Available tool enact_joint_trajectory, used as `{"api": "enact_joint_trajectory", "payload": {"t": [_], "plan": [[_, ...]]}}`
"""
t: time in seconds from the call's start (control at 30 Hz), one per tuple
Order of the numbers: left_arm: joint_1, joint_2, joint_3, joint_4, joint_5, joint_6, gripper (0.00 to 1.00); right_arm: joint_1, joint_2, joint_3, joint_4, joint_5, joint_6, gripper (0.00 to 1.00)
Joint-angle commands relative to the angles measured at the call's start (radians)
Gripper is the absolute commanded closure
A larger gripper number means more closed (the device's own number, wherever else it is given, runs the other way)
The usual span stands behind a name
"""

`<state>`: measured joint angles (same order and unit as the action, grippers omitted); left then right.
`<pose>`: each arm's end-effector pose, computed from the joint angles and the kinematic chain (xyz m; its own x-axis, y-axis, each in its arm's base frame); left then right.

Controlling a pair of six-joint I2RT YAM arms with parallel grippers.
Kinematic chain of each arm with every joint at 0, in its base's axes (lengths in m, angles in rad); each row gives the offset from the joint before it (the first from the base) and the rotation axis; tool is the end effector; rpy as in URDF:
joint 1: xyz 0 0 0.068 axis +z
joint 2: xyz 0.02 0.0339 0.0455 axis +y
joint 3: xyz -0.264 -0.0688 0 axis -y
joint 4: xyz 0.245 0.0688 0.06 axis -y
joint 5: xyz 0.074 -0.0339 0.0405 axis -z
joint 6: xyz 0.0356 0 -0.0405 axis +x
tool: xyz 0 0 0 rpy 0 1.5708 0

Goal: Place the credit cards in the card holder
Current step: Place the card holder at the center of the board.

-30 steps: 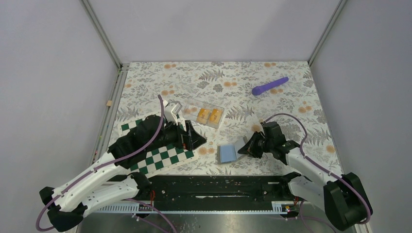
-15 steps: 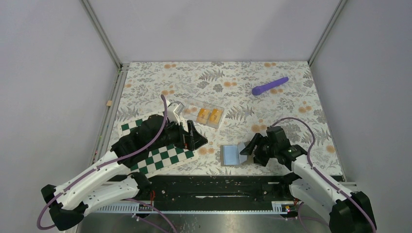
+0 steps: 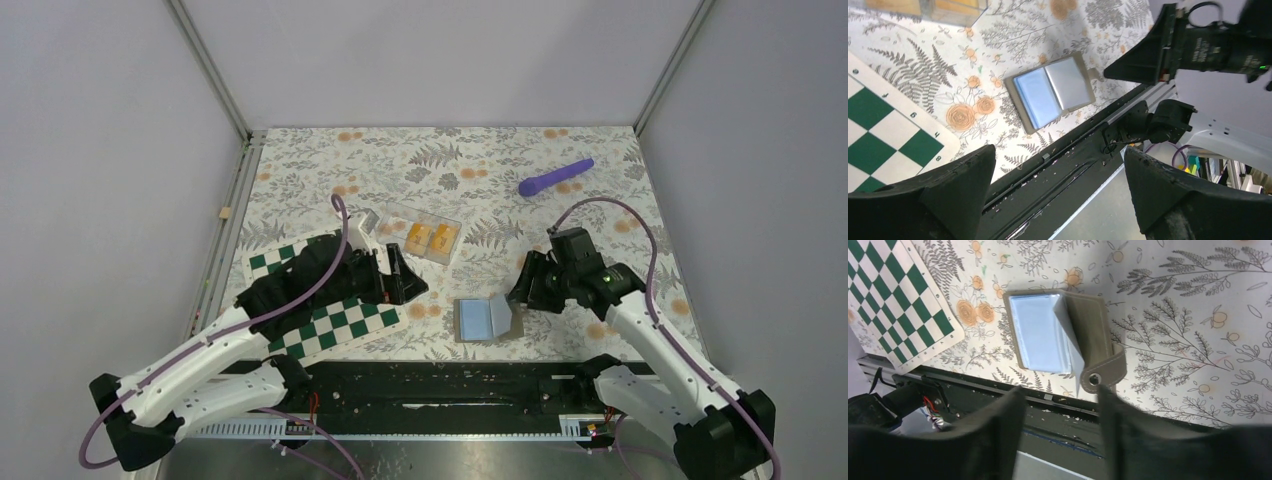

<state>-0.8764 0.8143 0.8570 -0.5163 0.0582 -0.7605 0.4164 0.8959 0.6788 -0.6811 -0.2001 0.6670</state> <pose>0.1126 -0.1385 0.3259 -0.7631 -0.1590 -0.6265 0.3786 0.6756 -0.6326 0.1572 0.0773 0.2403 -0.8773 0.2749 -0.3933 0.0421 0.8606 0.5076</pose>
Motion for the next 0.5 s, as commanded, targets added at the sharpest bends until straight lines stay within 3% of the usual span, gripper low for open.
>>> {"api": "enact_joint_trajectory", "payload": {"t": [0.0, 0.1, 0.23, 0.33, 0.47], "plan": [[0.016, 0.051, 0.016, -0.015, -0.002, -0.052, 0.01, 0.019, 0.079, 0.102, -0.063, -0.029, -0.14, 0.53], [0.027, 0.109, 0.036, -0.031, 0.05, -0.045, 0.01, 0.051, 0.162, 0.124, -0.026, -0.072, -0.128, 0.76], [0.027, 0.204, 0.04, 0.0, 0.131, -0.043, 0.01, 0.059, 0.303, 0.122, 0.012, -0.133, -0.104, 0.99], [0.026, 0.285, 0.02, 0.076, 0.209, -0.063, 0.04, 0.059, 0.377, 0.122, 0.007, -0.084, -0.104, 1.0], [-0.011, 0.413, 0.019, 0.198, 0.247, -0.09, 0.16, 0.059, 0.431, 0.133, -0.009, 0.02, -0.123, 1.0]]}}
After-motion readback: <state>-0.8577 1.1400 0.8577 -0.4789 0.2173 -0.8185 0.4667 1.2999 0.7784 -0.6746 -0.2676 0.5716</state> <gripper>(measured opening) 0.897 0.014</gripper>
